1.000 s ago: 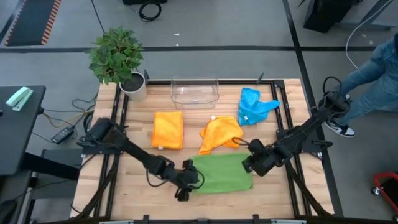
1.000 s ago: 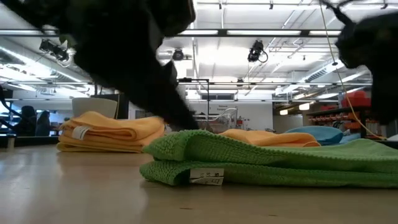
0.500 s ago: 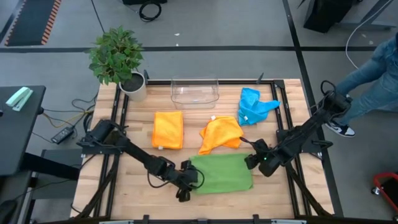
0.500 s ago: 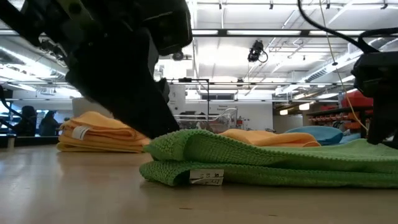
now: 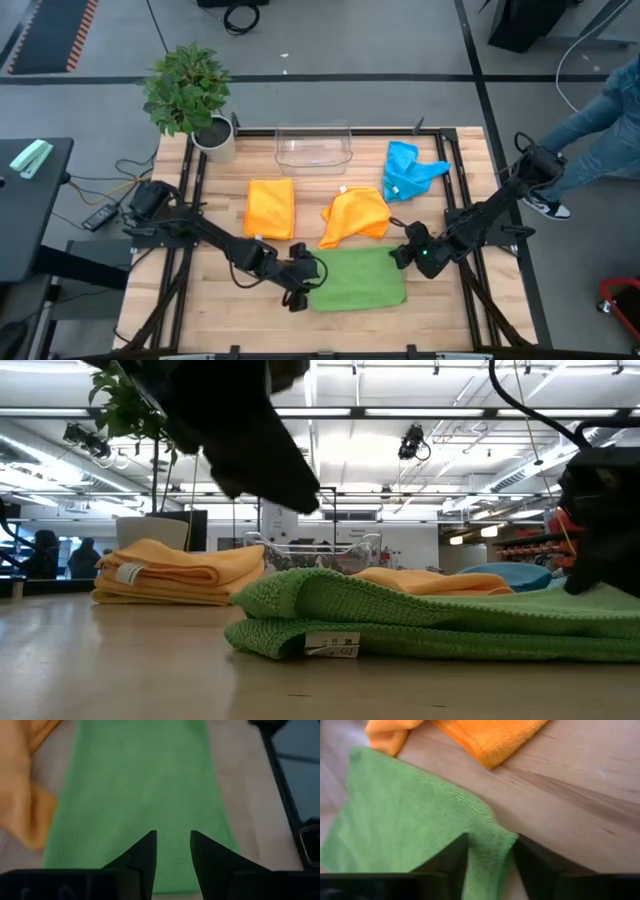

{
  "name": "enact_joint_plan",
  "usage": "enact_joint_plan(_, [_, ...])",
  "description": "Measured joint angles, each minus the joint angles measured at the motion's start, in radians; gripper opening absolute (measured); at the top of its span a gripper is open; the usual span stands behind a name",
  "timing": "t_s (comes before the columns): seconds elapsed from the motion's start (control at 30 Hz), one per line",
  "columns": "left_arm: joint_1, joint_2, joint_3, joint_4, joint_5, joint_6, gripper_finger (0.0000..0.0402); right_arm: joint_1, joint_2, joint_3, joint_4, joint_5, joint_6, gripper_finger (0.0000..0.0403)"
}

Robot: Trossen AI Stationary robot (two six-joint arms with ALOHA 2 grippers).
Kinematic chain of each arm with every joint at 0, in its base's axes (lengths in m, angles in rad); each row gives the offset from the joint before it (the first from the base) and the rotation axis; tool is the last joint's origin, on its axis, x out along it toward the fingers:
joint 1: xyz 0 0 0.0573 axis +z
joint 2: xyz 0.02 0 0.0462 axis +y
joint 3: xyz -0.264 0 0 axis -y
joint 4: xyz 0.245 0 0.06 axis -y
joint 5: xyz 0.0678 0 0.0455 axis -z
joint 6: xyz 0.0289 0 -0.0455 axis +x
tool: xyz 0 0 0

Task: Fold microfiber towels
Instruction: Fold the green microfiber cloth

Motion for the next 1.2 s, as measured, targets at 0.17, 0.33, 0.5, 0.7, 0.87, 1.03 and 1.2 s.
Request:
enact_joint_plan(0.17, [0.015,0.022,0.001,-0.065,0.0,-0.097,0.0119,0.002,-0.011,0.014,-0.024,-0.033,-0.064,0.0022])
enact_joint_plan(0.33, [0.008,0.043,0.001,-0.029,-0.002,-0.101,0.0112,0.004,-0.047,0.061,-0.067,-0.131,-0.048,0.0012])
enact_joint_plan(0.5, [-0.004,0.074,0.0,0.047,-0.006,-0.099,0.011,-0.005,-0.107,0.224,-0.358,-0.199,-0.045,0.0008])
enact_joint_plan(0.7, [0.003,0.11,0.004,0.121,-0.024,-0.093,0.0108,-0.044,-0.107,0.447,-0.558,-0.231,-0.117,0.0006])
enact_joint_plan(0.87, [0.003,0.136,0.001,0.154,-0.026,-0.063,0.0107,-0.132,-0.01,0.527,-0.551,-0.233,-0.173,0.0006])
enact_joint_plan(1.03, [0.011,0.145,0.001,0.209,-0.049,0.007,0.0107,-0.214,0.131,0.581,-0.459,-0.283,-0.257,0.0005])
enact_joint_plan(1.2, [0.027,0.138,0.0,0.189,-0.044,0.01,0.0107,-0.249,0.24,0.683,-0.425,-0.295,-0.314,0.0005])
